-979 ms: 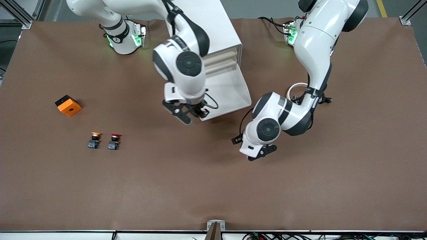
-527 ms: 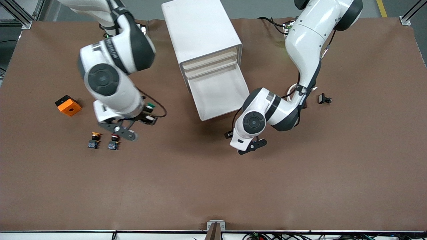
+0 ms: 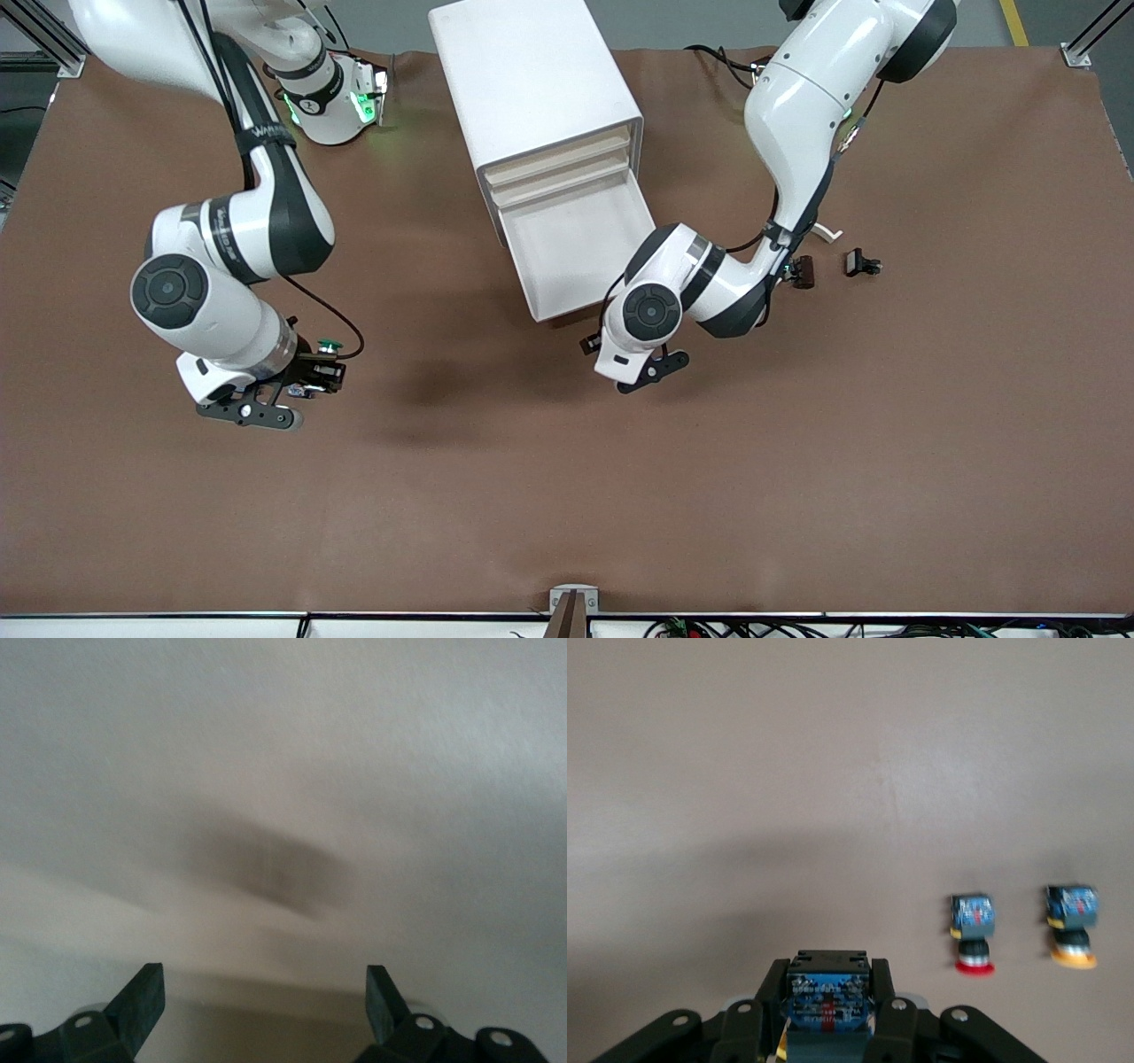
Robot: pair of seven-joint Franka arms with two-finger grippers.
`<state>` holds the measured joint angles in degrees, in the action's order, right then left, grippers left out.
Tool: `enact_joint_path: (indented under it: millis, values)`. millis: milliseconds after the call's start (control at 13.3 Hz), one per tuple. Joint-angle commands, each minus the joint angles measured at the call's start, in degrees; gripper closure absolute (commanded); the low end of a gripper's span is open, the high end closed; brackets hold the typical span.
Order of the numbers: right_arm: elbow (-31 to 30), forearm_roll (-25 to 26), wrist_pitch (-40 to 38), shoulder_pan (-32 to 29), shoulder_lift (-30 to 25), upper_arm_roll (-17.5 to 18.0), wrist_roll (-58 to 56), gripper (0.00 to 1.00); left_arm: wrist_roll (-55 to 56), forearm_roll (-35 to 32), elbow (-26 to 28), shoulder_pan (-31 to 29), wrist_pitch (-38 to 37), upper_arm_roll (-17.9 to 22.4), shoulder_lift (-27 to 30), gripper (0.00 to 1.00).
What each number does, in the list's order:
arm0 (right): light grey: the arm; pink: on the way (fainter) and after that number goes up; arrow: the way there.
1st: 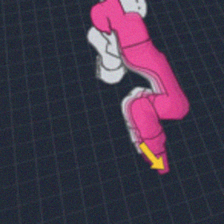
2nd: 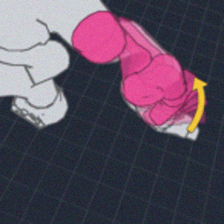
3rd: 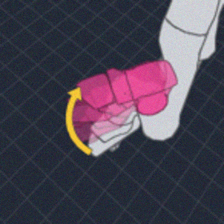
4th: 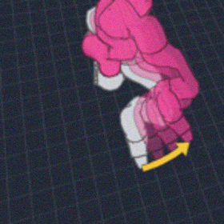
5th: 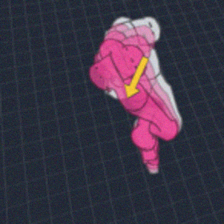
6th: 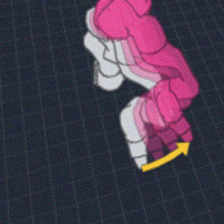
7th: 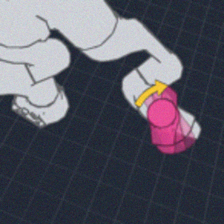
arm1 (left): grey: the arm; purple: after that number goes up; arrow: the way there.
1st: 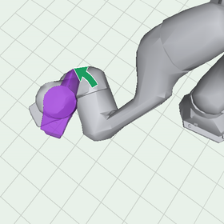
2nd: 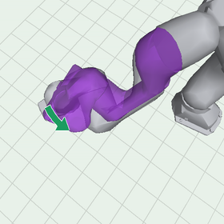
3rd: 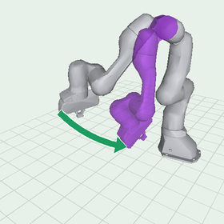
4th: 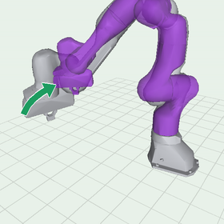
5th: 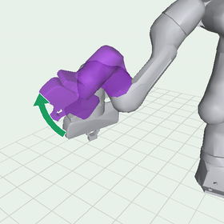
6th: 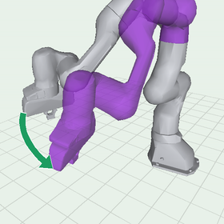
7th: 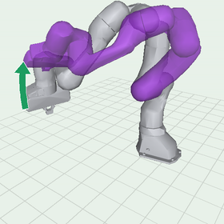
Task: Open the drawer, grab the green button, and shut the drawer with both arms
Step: 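Push the drawer shut with the left gripper while the right gripper carries the button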
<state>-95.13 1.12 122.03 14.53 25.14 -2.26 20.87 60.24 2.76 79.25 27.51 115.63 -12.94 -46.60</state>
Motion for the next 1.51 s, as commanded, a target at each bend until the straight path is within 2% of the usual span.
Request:
enact_joint_path:
  millis: [0,301,603,904,1432]
  values:
    - [-2.43,-0.77,5.83,-0.74,2.53,1.12,-1.62,1.0,1.28,0.4,1.52,-0.7,-0.49,-2.35,1.16,0.0]
    - [-6.2,-0.77,15.15,-0.91,6.58,1.21,-1.71,1.0,3.29,0.49,2.49,-0.7,-0.75,-4.46,1.07,0.0]
    - [-6.74,-0.77,16.4,-1.17,9.04,1.12,-1.53,1.0,4.01,1.54,3.63,-0.7,-0.93,-5.69,0.99,0.0]
    - [-9.45,-0.77,19.37,-1.79,8.88,1.21,-1.53,1.0,5.49,3.39,4.25,-0.7,-1.28,-6.66,0.99,0.0]
    - [-14.2,-0.77,25.53,-2.76,8.44,1.21,-2.93,1.0,12.52,3.39,5.22,-0.44,-1.37,-10.7,0.9,0.0]
